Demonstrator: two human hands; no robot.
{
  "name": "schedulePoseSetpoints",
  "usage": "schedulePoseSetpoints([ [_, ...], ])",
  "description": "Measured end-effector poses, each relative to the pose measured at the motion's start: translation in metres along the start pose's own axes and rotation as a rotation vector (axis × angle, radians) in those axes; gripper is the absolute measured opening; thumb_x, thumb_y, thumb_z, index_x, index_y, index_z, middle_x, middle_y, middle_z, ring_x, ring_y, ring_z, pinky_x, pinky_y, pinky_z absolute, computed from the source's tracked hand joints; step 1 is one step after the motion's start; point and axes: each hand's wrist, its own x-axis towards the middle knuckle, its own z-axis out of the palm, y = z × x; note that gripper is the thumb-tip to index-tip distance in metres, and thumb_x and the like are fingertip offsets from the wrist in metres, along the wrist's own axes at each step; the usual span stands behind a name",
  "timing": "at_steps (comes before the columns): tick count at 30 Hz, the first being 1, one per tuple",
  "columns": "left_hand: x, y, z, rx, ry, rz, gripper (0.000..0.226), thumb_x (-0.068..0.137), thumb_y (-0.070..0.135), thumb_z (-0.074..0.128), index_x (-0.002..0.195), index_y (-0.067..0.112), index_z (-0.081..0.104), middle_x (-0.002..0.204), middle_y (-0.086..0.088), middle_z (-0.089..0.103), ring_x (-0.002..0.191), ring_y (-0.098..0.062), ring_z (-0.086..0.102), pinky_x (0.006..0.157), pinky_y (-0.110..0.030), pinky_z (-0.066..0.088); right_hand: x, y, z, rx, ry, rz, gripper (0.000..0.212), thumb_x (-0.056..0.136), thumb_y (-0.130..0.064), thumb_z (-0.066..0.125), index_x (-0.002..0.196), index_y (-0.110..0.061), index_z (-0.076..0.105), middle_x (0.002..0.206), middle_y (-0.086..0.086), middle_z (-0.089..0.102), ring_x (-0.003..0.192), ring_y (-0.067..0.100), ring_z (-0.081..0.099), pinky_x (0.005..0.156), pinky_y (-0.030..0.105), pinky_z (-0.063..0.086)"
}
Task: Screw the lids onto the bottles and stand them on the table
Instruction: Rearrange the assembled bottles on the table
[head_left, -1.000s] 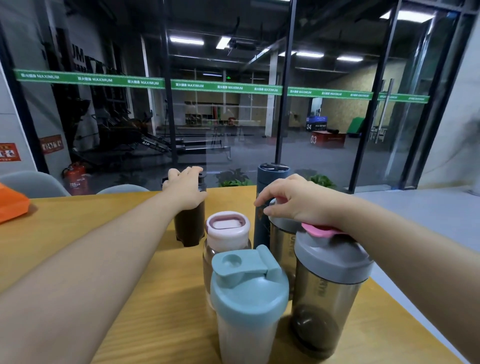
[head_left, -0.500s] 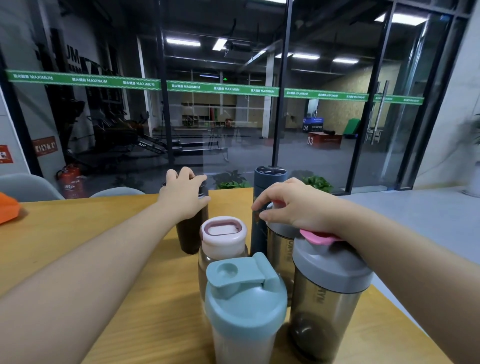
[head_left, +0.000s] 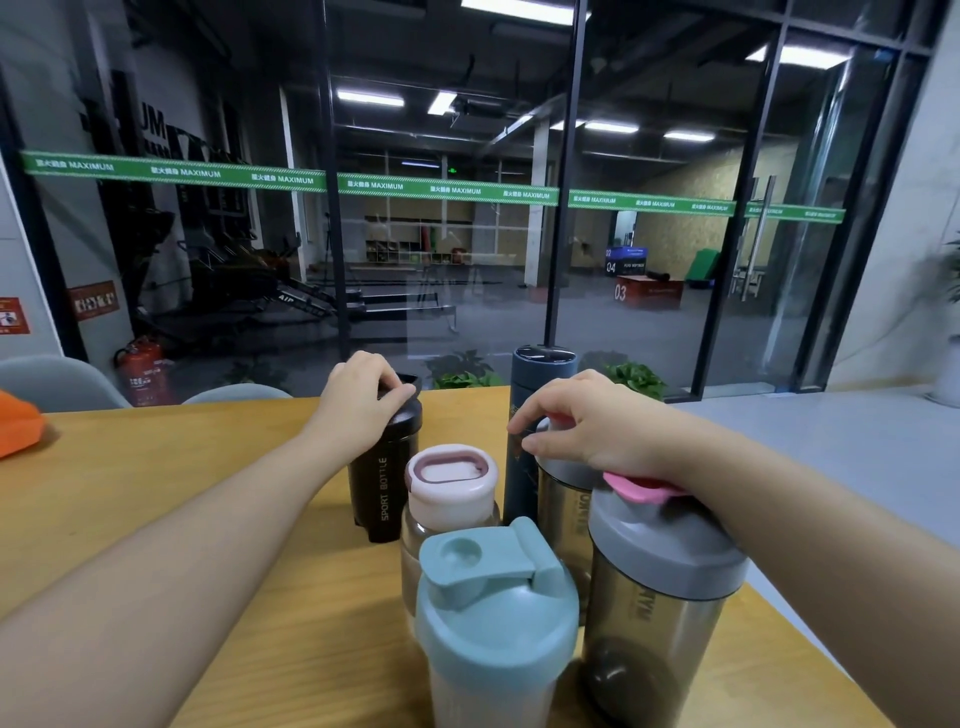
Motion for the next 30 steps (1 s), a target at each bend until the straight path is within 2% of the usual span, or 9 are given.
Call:
schedulePoseSetpoints([
  [7, -0.007, -0.004, 0.0, -0.271, 0.09, -0.269, 0.051, 0.086, 0.027, 0.067, 0.125, 0.004, 0.044, 0.128, -0.011, 0.039, 0.114, -0.021, 0.047, 0.089, -0.025, 0.035, 0.0, 0.0, 0.0, -0.004, 0.003, -0.002, 0.018, 0.091, -0.035, 0.057, 0.108, -0.036, 0.064, 0.077, -0.012, 0.046, 0.104, 0.014, 0.039, 0.099, 0.04, 0.037],
  [9, -0.008, -0.011, 0.005, -0.272, 0.083, -0.342, 0.052, 0.082, 0.041, 0.068, 0.117, 0.005, 0.055, 0.122, -0.01, 0.048, 0.108, -0.023, 0.05, 0.084, -0.028, 0.038, 0.0, 0.0, 0.0, -0.006, 0.003, 0.001, 0.018, 0.092, -0.035, 0.057, 0.108, -0.035, 0.064, 0.077, -0.013, 0.045, 0.105, 0.014, 0.039, 0.099, 0.04, 0.037],
  [11, -0.008, -0.017, 0.009, -0.36, 0.064, -0.375, 0.047, 0.074, 0.054, 0.066, 0.088, 0.009, 0.069, 0.1, -0.011, 0.065, 0.094, -0.027, 0.059, 0.068, -0.031, 0.042, -0.001, 0.0, 0.0, -0.002, 0.004, 0.006, 0.019, 0.092, -0.035, 0.057, 0.109, -0.035, 0.064, 0.078, -0.013, 0.045, 0.105, 0.013, 0.04, 0.098, 0.038, 0.037],
  [14, -0.011, -0.014, 0.008, -0.479, 0.077, -0.374, 0.035, 0.079, 0.046, 0.067, 0.074, 0.012, 0.071, 0.076, -0.009, 0.069, 0.073, -0.024, 0.06, 0.056, -0.029, 0.039, -0.001, 0.001, 0.0, 0.002, 0.01, 0.0, 0.016, 0.092, -0.034, 0.057, 0.106, -0.035, 0.064, 0.076, -0.013, 0.045, 0.098, 0.011, 0.04, 0.093, 0.034, 0.037],
  [21, -0.016, -0.012, 0.004, -0.545, -0.047, -0.253, 0.015, 0.083, 0.038, 0.069, 0.092, 0.025, 0.07, 0.094, 0.002, 0.071, 0.091, -0.017, 0.064, 0.083, -0.039, 0.052, 0.003, 0.005, 0.003, 0.027, 0.044, 0.003, 0.013, 0.09, -0.03, 0.058, 0.099, -0.039, 0.061, 0.074, -0.015, 0.045, 0.07, -0.004, 0.037, 0.08, 0.029, 0.034],
  [23, -0.017, -0.012, 0.005, -0.578, -0.084, -0.236, 0.007, 0.083, 0.036, 0.07, 0.087, 0.031, 0.068, 0.094, 0.003, 0.07, 0.092, -0.019, 0.065, 0.084, -0.04, 0.054, 0.002, 0.005, 0.002, 0.042, 0.069, 0.029, 0.023, 0.087, -0.025, 0.058, 0.105, -0.038, 0.063, 0.083, -0.012, 0.052, 0.08, -0.002, 0.045, 0.085, 0.03, 0.04],
  [26, -0.019, -0.01, 0.006, -0.595, -0.133, -0.207, 0.024, 0.081, 0.038, 0.071, 0.099, 0.022, 0.07, 0.096, 0.002, 0.071, 0.094, -0.019, 0.066, 0.085, -0.039, 0.053, 0.0, 0.002, 0.0, 0.034, 0.132, 0.099, 0.036, 0.082, -0.02, 0.054, 0.114, -0.035, 0.062, 0.117, -0.006, 0.059, 0.119, 0.014, 0.043, 0.104, 0.04, 0.037],
  [28, -0.02, -0.008, 0.006, -0.601, -0.147, -0.192, 0.028, 0.081, 0.039, 0.071, 0.103, 0.021, 0.069, 0.099, 0.001, 0.071, 0.094, -0.019, 0.065, 0.085, -0.039, 0.053, 0.001, 0.0, 0.001, 0.051, 0.171, 0.141, 0.036, 0.084, -0.02, 0.052, 0.116, -0.032, 0.061, 0.123, -0.005, 0.057, 0.125, 0.018, 0.041, 0.107, 0.042, 0.034],
  [30, -0.021, -0.006, 0.008, -0.625, -0.161, -0.188, 0.022, 0.081, 0.037, 0.071, 0.1, 0.025, 0.068, 0.099, 0.001, 0.071, 0.094, -0.02, 0.066, 0.086, -0.039, 0.053, 0.003, 0.0, 0.0, 0.08, 0.203, 0.19, 0.034, 0.087, -0.02, 0.048, 0.117, -0.028, 0.06, 0.111, -0.007, 0.059, 0.117, 0.021, 0.045, 0.103, 0.043, 0.037],
])
